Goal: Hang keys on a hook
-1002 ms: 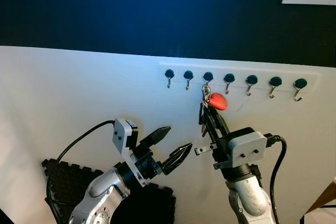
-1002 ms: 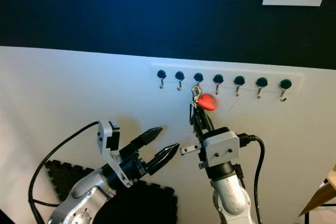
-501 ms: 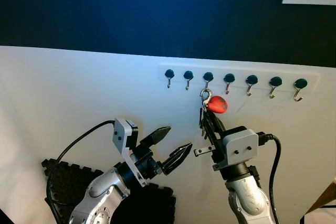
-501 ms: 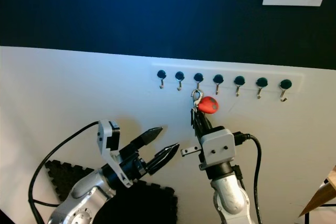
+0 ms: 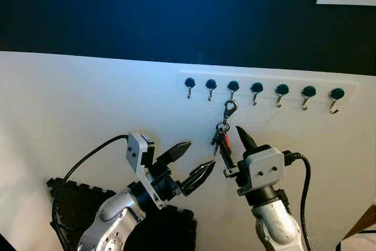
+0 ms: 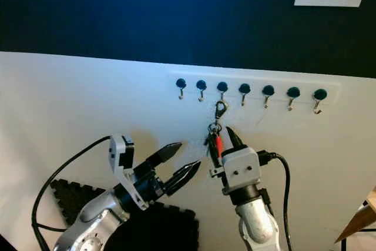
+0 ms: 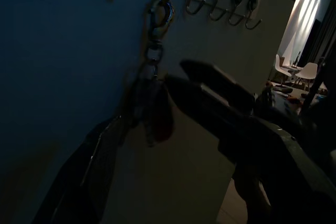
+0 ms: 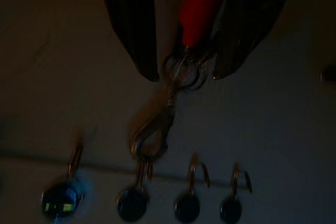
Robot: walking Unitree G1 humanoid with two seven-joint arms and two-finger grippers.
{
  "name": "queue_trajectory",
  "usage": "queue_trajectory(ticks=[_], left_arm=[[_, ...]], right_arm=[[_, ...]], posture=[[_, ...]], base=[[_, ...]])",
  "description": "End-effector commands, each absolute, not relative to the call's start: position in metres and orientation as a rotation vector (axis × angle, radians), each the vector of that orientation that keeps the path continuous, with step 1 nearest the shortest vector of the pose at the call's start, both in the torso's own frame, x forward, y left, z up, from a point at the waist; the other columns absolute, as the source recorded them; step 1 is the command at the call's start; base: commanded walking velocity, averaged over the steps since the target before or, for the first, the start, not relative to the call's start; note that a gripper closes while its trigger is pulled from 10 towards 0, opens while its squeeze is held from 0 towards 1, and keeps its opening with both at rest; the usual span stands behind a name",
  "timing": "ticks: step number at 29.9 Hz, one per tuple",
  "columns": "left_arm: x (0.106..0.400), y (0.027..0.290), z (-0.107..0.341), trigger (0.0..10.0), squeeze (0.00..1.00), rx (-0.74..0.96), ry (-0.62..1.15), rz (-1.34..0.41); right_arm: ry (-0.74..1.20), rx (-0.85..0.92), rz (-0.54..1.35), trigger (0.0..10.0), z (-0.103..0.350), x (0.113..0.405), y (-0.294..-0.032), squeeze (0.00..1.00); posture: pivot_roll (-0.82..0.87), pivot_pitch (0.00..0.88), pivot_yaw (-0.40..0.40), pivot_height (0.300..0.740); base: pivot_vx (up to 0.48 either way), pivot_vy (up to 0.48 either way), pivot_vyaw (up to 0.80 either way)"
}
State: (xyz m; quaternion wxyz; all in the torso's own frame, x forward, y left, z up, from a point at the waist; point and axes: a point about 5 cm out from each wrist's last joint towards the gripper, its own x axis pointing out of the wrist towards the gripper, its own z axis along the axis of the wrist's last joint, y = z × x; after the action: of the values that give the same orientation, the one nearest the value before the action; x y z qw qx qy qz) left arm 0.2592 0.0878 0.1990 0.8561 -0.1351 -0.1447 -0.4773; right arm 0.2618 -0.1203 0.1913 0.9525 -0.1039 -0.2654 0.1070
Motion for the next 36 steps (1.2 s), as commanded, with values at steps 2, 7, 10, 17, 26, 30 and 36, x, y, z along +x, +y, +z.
queue_trajectory(ticks=[2, 7, 10, 17, 26, 30, 36], left_arm=[[0.258, 0.088, 0.195, 10.0, 0.00, -0.268, -0.279, -1.017], [0.260, 0.091, 0.178, 10.0, 0.00, -0.230, -0.219, -0.971], [0.261, 0.092, 0.164, 10.0, 0.00, -0.170, -0.172, -0.944], [0.273, 0.113, 0.091, 10.0, 0.00, 0.063, 0.139, -0.672], [0.244, 0.176, -0.012, 10.0, 0.00, 0.302, 0.627, -0.223], [0.233, 0.188, -0.025, 10.0, 0.00, 0.268, 0.700, -0.136], [0.215, 0.195, -0.049, 10.0, 0.00, 0.133, 0.793, -0.063]], right_arm=[[-0.417, -0.206, 0.200, 10.0, 0.158, 0.258, -0.128, 0.00], [-0.174, -0.239, 0.174, 10.0, 0.097, 0.245, -0.145, 0.00], [-0.082, -0.270, 0.171, 10.0, 0.072, 0.237, -0.152, 0.00], [0.296, -0.204, 0.124, 10.0, -0.001, 0.211, -0.168, 0.00], [0.597, -0.110, 0.126, 10.0, -0.054, 0.188, -0.164, 0.00], [0.609, -0.124, 0.120, 10.0, -0.057, 0.189, -0.165, 0.00], [0.689, -0.053, 0.085, 10.0, -0.067, 0.190, -0.171, 0.00]], posture=[[0.05, 0.049, 0.040, 0.740], [0.05, 0.046, 0.039, 0.740], [0.05, 0.046, 0.039, 0.740], [0.03, 0.027, 0.048, 0.740], [0.03, 0.002, 0.049, 0.740], [0.03, 0.000, 0.049, 0.740], [0.03, 0.000, 0.041, 0.740]], base=[[0.000, 0.000, 0.00], [0.000, 0.000, 0.00], [0.000, 0.000, 0.00], [0.000, 0.000, 0.00], [0.000, 0.000, 0.00], [0.000, 0.000, 0.00], [0.000, 0.000, 0.00]])
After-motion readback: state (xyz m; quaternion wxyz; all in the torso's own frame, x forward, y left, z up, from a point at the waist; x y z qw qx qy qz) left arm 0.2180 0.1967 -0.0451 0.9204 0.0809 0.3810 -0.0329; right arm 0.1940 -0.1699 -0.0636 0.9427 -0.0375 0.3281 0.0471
